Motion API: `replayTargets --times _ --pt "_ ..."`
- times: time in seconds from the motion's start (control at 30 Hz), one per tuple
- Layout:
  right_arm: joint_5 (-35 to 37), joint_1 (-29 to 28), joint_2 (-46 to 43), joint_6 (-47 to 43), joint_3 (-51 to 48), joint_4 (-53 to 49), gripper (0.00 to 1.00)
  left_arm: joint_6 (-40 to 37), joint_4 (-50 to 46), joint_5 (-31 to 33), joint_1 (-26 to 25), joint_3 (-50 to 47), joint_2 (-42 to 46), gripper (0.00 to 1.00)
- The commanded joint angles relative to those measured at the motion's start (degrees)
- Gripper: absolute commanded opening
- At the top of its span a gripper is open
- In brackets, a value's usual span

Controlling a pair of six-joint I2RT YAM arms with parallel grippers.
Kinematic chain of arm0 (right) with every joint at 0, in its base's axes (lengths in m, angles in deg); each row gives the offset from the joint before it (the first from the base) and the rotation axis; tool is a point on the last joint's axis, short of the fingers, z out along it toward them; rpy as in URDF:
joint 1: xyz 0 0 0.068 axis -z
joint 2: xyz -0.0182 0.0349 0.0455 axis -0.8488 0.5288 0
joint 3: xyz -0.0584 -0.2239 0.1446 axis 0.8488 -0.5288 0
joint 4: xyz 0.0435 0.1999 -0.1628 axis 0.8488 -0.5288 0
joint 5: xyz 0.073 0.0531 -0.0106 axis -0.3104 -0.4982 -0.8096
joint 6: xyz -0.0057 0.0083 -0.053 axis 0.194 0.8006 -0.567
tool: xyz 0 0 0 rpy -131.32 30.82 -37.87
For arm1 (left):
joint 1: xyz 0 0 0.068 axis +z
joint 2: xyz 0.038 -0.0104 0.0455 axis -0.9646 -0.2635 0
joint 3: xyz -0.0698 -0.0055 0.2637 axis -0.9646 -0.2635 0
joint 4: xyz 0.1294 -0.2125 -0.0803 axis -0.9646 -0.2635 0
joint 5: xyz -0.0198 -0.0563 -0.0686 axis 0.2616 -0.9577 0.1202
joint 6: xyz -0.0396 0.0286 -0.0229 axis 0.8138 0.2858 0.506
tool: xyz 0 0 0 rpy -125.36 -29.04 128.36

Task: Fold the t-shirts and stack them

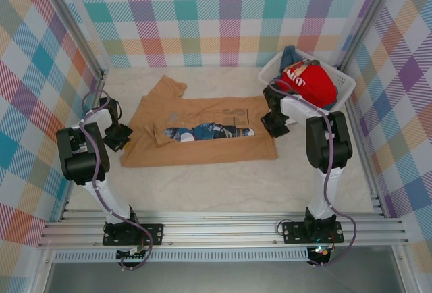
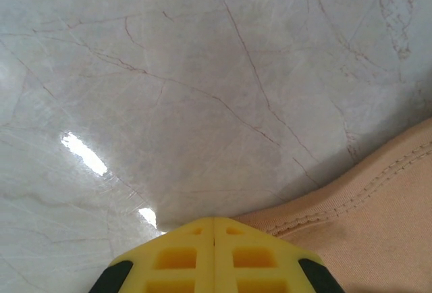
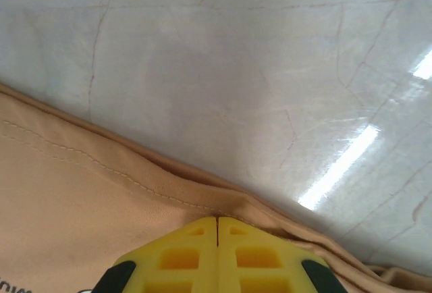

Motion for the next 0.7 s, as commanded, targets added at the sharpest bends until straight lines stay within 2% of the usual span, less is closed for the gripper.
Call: replayTargets --times 0.0,0.37,0.57,0.67 --pt "3.2 -0.2 -3.4 -0.8 1.8 -5.0 0.00 -0.2 -2.2 2.8 0.4 -0.4 -2.4 0.04" --pt "5.3 -0.2 -3.2 -2.2 5.1 -8.2 0.00 -0.4 -1.9 2.0 0.4 -0.4 -2.4 0.03" --pt "4.1 -0.2 1.0 -2.6 5.9 -7.5 0.00 -0.2 -1.9 1.0 0.2 -0.1 -1.1 0.03" --pt "3.3 -0.2 3.3 -4.5 7.5 -6.8 0.00 0.3 -2.8 -0.2 -0.2 1.0 1.9 0.07"
